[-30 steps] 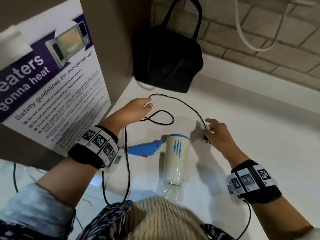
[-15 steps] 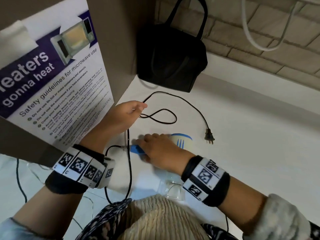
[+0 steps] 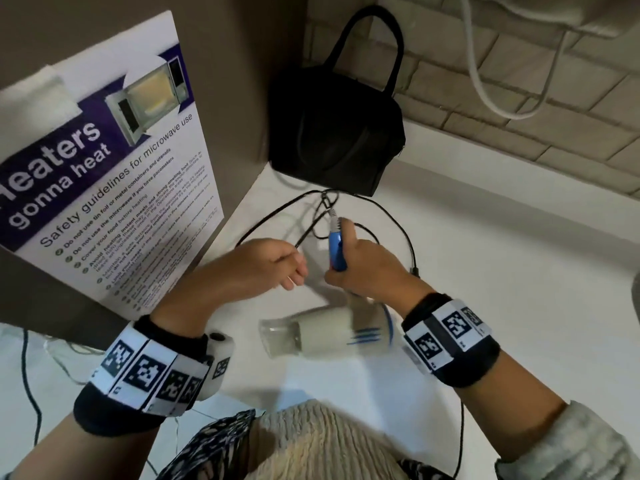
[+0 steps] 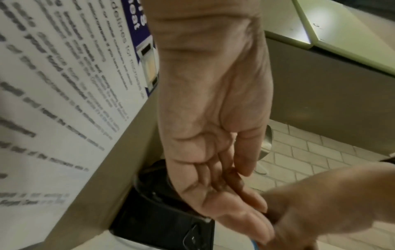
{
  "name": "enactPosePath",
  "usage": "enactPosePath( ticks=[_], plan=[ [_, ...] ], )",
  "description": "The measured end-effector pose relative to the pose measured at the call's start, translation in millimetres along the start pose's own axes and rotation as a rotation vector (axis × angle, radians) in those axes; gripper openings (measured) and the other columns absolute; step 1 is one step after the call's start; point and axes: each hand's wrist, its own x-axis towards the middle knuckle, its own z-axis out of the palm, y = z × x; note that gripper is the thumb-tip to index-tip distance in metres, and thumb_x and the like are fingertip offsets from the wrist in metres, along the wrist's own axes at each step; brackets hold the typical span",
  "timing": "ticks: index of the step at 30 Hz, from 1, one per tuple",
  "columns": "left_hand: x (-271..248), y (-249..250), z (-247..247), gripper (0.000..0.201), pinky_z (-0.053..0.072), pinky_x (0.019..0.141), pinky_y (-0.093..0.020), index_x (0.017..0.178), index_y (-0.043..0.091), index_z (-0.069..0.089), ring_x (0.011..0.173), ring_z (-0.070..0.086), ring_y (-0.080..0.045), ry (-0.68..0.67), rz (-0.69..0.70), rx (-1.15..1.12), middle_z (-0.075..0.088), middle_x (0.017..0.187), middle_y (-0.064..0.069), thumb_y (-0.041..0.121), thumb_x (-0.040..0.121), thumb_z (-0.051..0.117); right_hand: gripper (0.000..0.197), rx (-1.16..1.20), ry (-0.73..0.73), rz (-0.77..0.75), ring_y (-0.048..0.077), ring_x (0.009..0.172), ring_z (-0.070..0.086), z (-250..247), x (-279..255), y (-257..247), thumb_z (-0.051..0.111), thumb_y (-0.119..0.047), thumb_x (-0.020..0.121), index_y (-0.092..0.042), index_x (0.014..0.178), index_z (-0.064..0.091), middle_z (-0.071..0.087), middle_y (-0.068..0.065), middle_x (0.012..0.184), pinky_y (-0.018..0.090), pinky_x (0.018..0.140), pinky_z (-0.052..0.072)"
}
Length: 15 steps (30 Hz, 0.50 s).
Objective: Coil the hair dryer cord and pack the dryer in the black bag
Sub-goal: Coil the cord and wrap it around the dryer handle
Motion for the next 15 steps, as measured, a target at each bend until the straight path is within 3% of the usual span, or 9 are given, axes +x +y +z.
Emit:
enactPosePath(
  ticks=[3, 5, 8, 10, 12, 13, 15],
  plan=[
    [3.7, -0.2, 14.7, 0.026, 0.052, 0.083, -0.033, 0.094, 0.014, 0.067, 0.084, 0.067, -0.019, -0.072, 0.027, 0.037, 0.072, 0.095, -0.007, 0.028, 0.098, 0.046, 0.101, 0.213, 0.098, 0.024, 0.014, 0.056, 0.052, -5.5, -5.8, 3.1, 0.07, -0.035, 0.081, -0.021, 0.147, -0.005, 0.05, -0.002, 0.067, 0.024, 0.051, 0.037],
    [9.4, 2.2, 22.2, 0.038, 0.051, 0.092, -0.044, 0.101, 0.014, 0.066, 0.094, 0.066, -0.025, -0.03, 0.077, 0.102, 0.07, 0.099, -0.011, 0.045, 0.096, 0.044, 0.1, 0.341, 0.167, 0.015, 0.015, 0.054, 0.054, -9.2, -11.5, 1.8, 0.067, -0.028, 0.084, -0.022, 0.148, -0.01, 0.054, 0.001, 0.066, 0.022, 0.049, 0.041],
    [11.9, 16.9, 33.2, 0.046, 0.047, 0.099, -0.034, 0.107, 0.015, 0.064, 0.101, 0.064, -0.008, -0.048, 0.147, -0.084, 0.069, 0.1, 0.004, 0.051, 0.096, 0.036, 0.09, 0.579, 0.249, -0.005, 0.03, 0.063, 0.065, -13.5, -20.1, -3.4, 0.058, -0.024, 0.09, -0.031, 0.147, -0.011, 0.06, 0.013, 0.069, 0.044, 0.061, 0.058],
    [12.1, 27.2, 38.4, 0.039, 0.046, 0.096, -0.025, 0.107, 0.018, 0.062, 0.101, 0.063, -0.001, -0.058, 0.215, -0.222, 0.068, 0.101, 0.009, 0.046, 0.098, 0.036, 0.075, 0.627, 0.276, 0.001, 0.03, 0.067, 0.067, -16.4, -23.0, -4.4, 0.052, -0.029, 0.094, -0.031, 0.148, -0.001, 0.061, 0.01, 0.069, 0.05, 0.066, 0.058],
    [12.8, 32.8, 41.0, 0.031, 0.046, 0.096, -0.022, 0.105, 0.023, 0.061, 0.102, 0.063, -0.001, -0.048, 0.261, -0.267, 0.069, 0.101, 0.009, 0.043, 0.097, 0.039, 0.047, 0.594, 0.309, -0.003, 0.026, 0.069, 0.068, -24.5, -25.9, -4.4, 0.045, -0.036, 0.096, -0.027, 0.139, 0.03, 0.066, 0.005, 0.072, 0.05, 0.07, 0.058],
    [15.1, 33.3, 42.3, 0.03, 0.047, 0.096, -0.024, 0.101, 0.025, 0.062, 0.1, 0.065, -0.003, -0.038, 0.274, -0.269, 0.07, 0.099, 0.008, 0.046, 0.095, 0.041, 0.034, 0.551, 0.338, -0.004, 0.025, 0.069, 0.069, -30.6, -28.2, -4.6, 0.042, -0.039, 0.096, -0.021, 0.123, 0.049, 0.069, 0.006, 0.073, 0.05, 0.072, 0.057],
    [16.1, 40.2, 42.2, 0.033, 0.05, 0.094, -0.028, 0.094, 0.024, 0.063, 0.095, 0.068, -0.01, -0.038, 0.293, -0.255, 0.072, 0.094, 0.005, 0.05, 0.091, 0.043, 0.038, 0.397, 0.399, 0.0, 0.025, 0.066, 0.067, -45.1, -33.5, -5.2, 0.04, -0.04, 0.095, -0.013, 0.083, 0.064, 0.069, 0.005, 0.067, 0.046, 0.071, 0.056]
  ],
)
